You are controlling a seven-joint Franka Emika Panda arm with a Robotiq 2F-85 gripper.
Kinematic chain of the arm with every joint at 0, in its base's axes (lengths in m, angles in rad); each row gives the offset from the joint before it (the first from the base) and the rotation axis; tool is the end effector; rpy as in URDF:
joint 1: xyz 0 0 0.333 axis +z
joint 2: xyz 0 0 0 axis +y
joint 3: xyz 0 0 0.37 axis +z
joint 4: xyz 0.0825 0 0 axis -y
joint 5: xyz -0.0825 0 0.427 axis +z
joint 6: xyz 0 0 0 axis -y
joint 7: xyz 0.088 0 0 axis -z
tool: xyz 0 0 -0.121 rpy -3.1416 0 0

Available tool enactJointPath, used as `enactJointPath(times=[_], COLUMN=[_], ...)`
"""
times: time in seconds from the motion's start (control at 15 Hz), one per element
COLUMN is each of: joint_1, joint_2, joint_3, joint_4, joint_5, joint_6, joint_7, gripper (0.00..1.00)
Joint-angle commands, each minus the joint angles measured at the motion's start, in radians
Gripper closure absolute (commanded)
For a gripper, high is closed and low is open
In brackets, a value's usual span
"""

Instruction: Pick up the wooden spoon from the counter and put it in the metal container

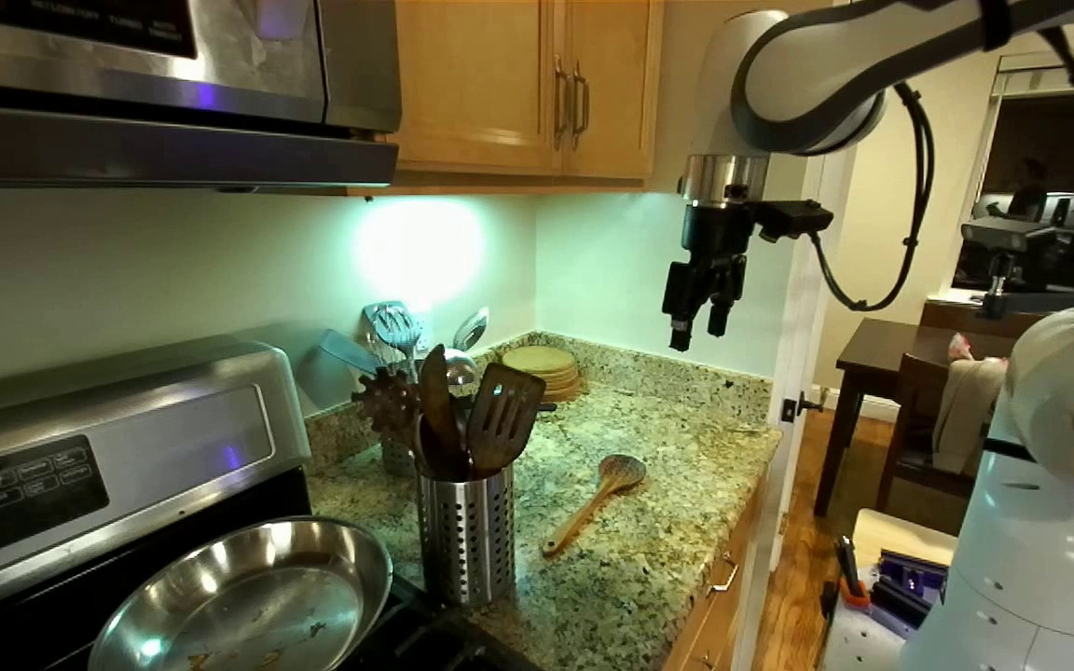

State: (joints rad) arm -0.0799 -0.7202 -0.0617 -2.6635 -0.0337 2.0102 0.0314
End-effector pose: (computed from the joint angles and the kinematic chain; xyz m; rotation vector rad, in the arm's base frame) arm 0.3380 -0.0511 0.4716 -3.1250 0.2281 -0.1044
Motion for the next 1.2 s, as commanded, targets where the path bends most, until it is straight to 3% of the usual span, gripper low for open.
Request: enactJointPath(times=[0.0,0.2,0.27,0.8,1.13], joint_1=[-0.012,-0.013,-0.014,-0.012,-0.032], joint_2=[0.208,0.354,0.258,0.303,0.384], joint_3=[-0.037,-0.023,-0.027,-0.030,-0.060], joint_4=[0.089,0.192,0.111,0.142,0.142], joint_5=[-0.009,-0.006,0.000,0.008,-0.010], joint_6=[0.135,0.166,0.160,0.158,0.275], joint_7=[-0.048,-0.021,-0.032,-0.035,-0.062], gripper=[0.00,0.00,0.00,0.00,0.00])
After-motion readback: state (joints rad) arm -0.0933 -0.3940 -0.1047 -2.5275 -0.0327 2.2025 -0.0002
